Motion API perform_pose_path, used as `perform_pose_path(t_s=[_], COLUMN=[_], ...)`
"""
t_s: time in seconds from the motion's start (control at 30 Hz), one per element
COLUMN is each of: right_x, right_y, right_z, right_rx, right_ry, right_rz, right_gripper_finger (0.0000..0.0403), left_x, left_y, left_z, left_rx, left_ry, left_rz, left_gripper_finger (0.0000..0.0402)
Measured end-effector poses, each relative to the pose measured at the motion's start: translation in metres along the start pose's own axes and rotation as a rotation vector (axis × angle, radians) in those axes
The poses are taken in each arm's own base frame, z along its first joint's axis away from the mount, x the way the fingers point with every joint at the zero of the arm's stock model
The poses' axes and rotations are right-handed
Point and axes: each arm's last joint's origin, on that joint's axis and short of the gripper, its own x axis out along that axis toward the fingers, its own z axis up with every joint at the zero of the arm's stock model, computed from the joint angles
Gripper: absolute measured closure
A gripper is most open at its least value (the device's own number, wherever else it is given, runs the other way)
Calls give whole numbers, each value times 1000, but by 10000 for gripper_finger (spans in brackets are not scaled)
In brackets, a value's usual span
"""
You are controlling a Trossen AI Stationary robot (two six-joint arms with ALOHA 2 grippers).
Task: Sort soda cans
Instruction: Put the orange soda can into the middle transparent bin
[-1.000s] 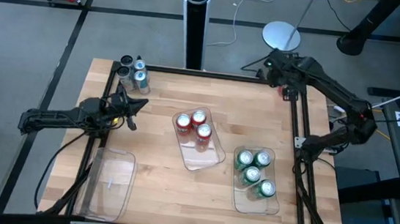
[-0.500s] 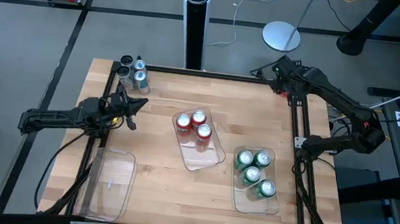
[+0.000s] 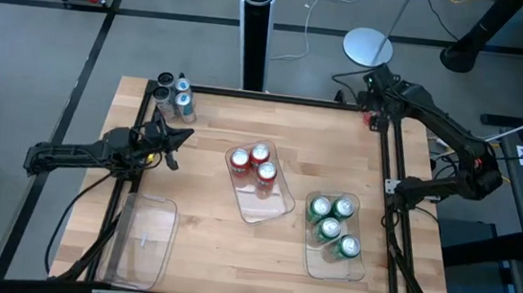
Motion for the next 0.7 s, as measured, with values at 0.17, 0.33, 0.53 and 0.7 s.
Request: perform_pose_path(t_s=[0.17,0.33,0.53,0.7], right_x=[5,16,16,4], right_y=[-3,-3,-2,-9], right_z=[3,9,16,31], right_rx=[60,101,54,17], right_ry=[-8,15,-37,-157], right_rz=[-6,4,16,-40], right_gripper_finger=[5,5,5,5], left_x=[0,0,0,0], left_y=[0,0,0,0], left_z=[0,0,1,3], left_rx=[10,9,10,1], left_ry=[1,-4,-6,-31], left_rz=[0,0,0,1], left_gripper_finger=[402,402,402,402])
